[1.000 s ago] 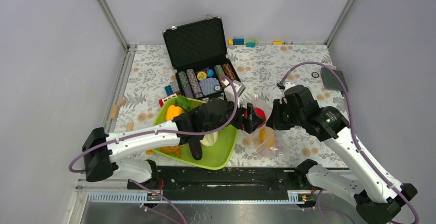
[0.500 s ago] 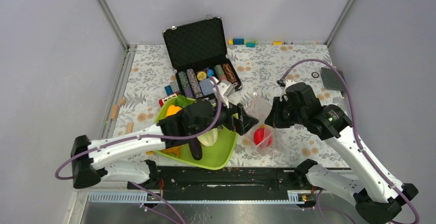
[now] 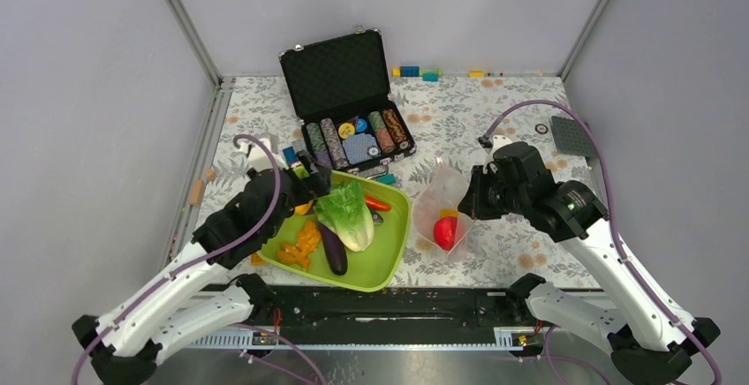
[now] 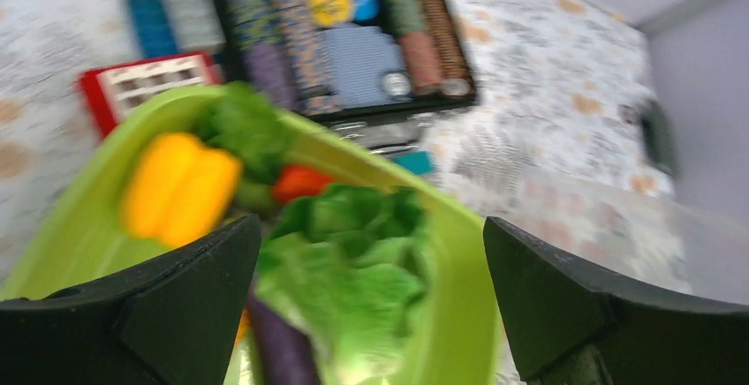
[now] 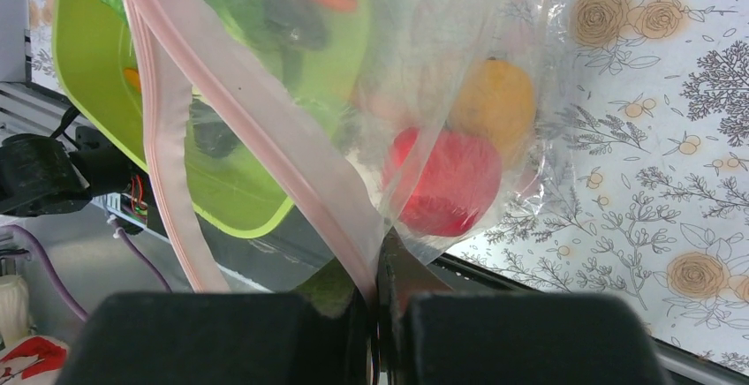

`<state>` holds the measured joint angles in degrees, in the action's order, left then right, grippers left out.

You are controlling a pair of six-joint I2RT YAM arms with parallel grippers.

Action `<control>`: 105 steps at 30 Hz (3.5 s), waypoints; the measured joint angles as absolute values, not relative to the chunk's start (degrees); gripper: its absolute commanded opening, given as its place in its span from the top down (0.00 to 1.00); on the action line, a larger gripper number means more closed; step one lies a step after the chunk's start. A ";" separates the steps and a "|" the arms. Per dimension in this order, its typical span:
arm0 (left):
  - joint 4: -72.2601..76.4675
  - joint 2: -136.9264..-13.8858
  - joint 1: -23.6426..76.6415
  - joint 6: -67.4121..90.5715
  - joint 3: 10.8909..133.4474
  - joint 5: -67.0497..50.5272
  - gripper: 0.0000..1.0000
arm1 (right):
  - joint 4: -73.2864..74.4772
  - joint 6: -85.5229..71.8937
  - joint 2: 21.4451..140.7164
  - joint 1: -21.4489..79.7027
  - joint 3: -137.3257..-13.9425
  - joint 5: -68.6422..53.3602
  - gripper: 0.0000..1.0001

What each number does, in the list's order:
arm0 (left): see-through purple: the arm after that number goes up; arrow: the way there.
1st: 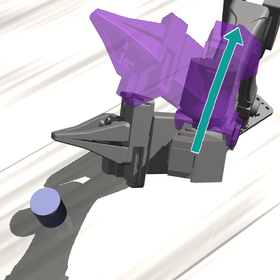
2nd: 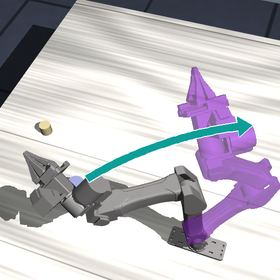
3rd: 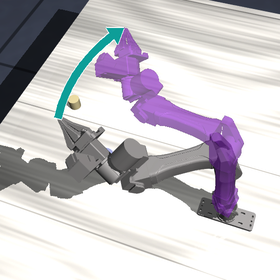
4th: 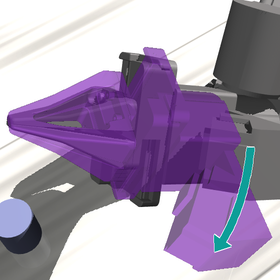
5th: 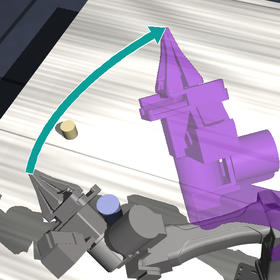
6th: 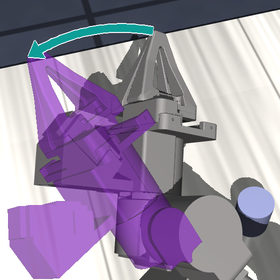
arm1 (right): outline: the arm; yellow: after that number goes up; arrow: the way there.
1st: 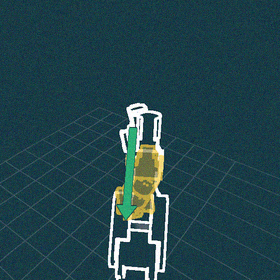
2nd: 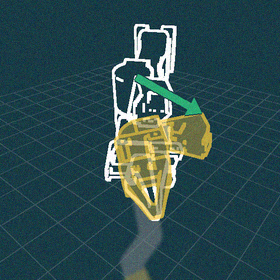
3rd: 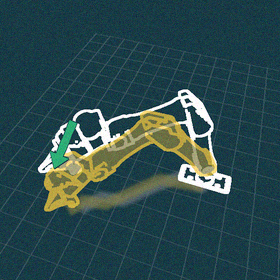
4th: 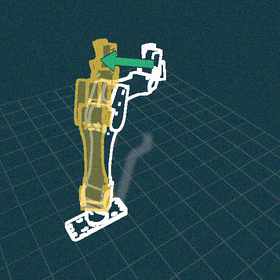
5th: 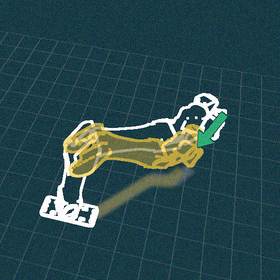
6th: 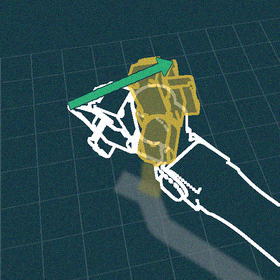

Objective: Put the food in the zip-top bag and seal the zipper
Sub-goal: Pick up the fake vegetable from the bin, then place the fake vegetable in the zipper food storage bag.

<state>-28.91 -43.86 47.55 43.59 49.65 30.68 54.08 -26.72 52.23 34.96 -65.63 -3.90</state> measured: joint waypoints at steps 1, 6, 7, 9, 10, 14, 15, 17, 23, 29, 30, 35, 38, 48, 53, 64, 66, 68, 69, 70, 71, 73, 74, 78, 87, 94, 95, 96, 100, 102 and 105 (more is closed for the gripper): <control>-30.37 -42.78 45.01 44.12 48.05 30.76 0.01 | 54.22 -26.65 52.23 34.96 -65.63 -3.70 0.97; -34.81 -43.83 30.79 44.88 43.31 27.31 0.01 | 54.74 -26.57 52.27 34.96 -65.63 -3.55 0.97; -35.14 -44.69 29.17 44.75 43.07 26.94 0.01 | 54.78 -26.55 52.27 34.96 -65.63 -3.55 0.97; -35.29 -47.59 26.22 44.03 42.50 25.41 0.01 | 54.78 -26.37 52.27 34.96 -65.63 -3.53 0.97; -35.22 -48.93 24.82 43.29 42.22 24.38 0.01 | 54.78 -26.33 52.27 34.96 -65.63 -3.53 0.97; -34.22 -53.21 21.50 40.49 41.47 20.80 0.01 | 54.78 -26.11 52.27 34.96 -65.63 -3.51 0.97; -33.54 -54.30 21.04 39.92 41.41 19.88 0.01 | 54.76 -26.04 52.27 34.96 -65.63 -3.51 0.97; -31.83 -56.42 20.29 38.54 41.10 17.98 0.01 | 54.76 -25.91 52.27 34.96 -65.60 -3.51 0.97; -28.32 -62.02 18.04 34.22 40.73 14.46 0.03 | 54.76 -25.50 52.31 34.96 -65.60 -3.51 0.97; -26.02 -65.25 17.28 31.18 40.73 12.49 0.08 | 54.72 -25.28 52.66 34.96 -65.39 -3.46 0.97; -25.47 -66.61 17.28 30.37 40.73 11.90 0.09 | 54.72 -25.28 52.88 34.96 -65.30 -3.46 0.97; -24.36 -69.87 17.28 29.15 40.73 11.03 0.14 | 54.72 -25.23 52.99 34.96 -65.28 -3.18 0.97; -23.77 -71.70 17.28 28.51 40.73 10.76 0.17 | 54.65 -25.21 52.97 34.96 -65.12 -2.63 0.97; -21.93 -74.76 17.28 27.94 40.80 10.24 0.39 | 54.61 -25.02 52.84 34.96 -64.60 -2.52 0.97; -21.98 -74.56 17.28 27.88 40.80 9.85 0.50 | 54.61 -25.02 52.38 34.96 -64.60 -2.52 0.97; -31.55 -54.04 17.28 34.74 40.97 7.75 0.56 | 54.89 -24.86 52.18 34.94 -64.40 -1.93 0.97; -34.28 -49.60 17.28 35.92 41.58 7.27 0.56 | 54.92 -24.84 52.12 34.94 -64.31 -1.87 0.97; -36.60 -44.99 17.28 36.67 42.24 6.39 0.56 | 54.96 -24.84 52.03 34.94 -64.31 -1.52 0.97; -37.21 -42.85 17.28 36.95 42.54 5.74 0.57 | 54.98 -24.82 51.99 34.94 -64.31 -1.37 0.97; -37.69 -40.82 17.28 37.12 42.89 4.89 0.58 | 54.98 -24.82 51.92 34.94 -64.31 -1.23 0.97; -37.69 -38.68 17.28 37.23 43.24 3.42 0.58 | 54.98 -24.84 51.88 34.92 -64.31 -1.13 0.97; -36.73 -35.18 17.30 37.60 43.88 -1.02 0.60 | 54.98 -24.84 51.86 34.92 -64.31 -1.08 0.97; -35.77 -33.95 17.30 37.67 43.92 -3.14 0.60 | 54.98 -24.84 51.86 34.92 -64.31 -1.10 0.97; -24.71 -32.34 18.46 40.34 43.62 -20.18 0.60 | 54.98 -24.84 51.99 34.92 -64.34 -1.72 0.97; -9.30 -48.42 46.74 39.22 52.42 -31.27 0.59 | 55.00 -24.91 52.69 34.92 -64.49 -2.70 0.97; -8.54 -66.61 59.86 35.53 62.48 -30.15 0.64 | 55.00 -25.30 52.64 34.92 -64.66 -2.68 0.97; -9.02 -68.77 60.62 35.48 63.55 -29.17 0.64 | 55.00 -25.39 52.64 34.92 -64.66 -2.68 0.97; -9.78 -70.70 61.23 35.44 64.60 -28.03 0.64 | 55.00 -25.52 52.60 34.92 -64.66 -2.68 0.97; -11.86 -76.42 61.93 35.42 66.67 -21.43 0.64 | 55.00 -25.87 52.05 34.92 -64.66 -2.70 0.97; -13.58 -77.41 61.93 35.62 66.67 -17.89 0.61 | 55.00 -26.00 51.59 34.92 -64.66 -2.76 0.97; -14.76 -77.76 61.91 35.92 66.67 -13.82 0.56 | 55.00 -26.37 51.18 34.92 -64.73 -3.38 0.97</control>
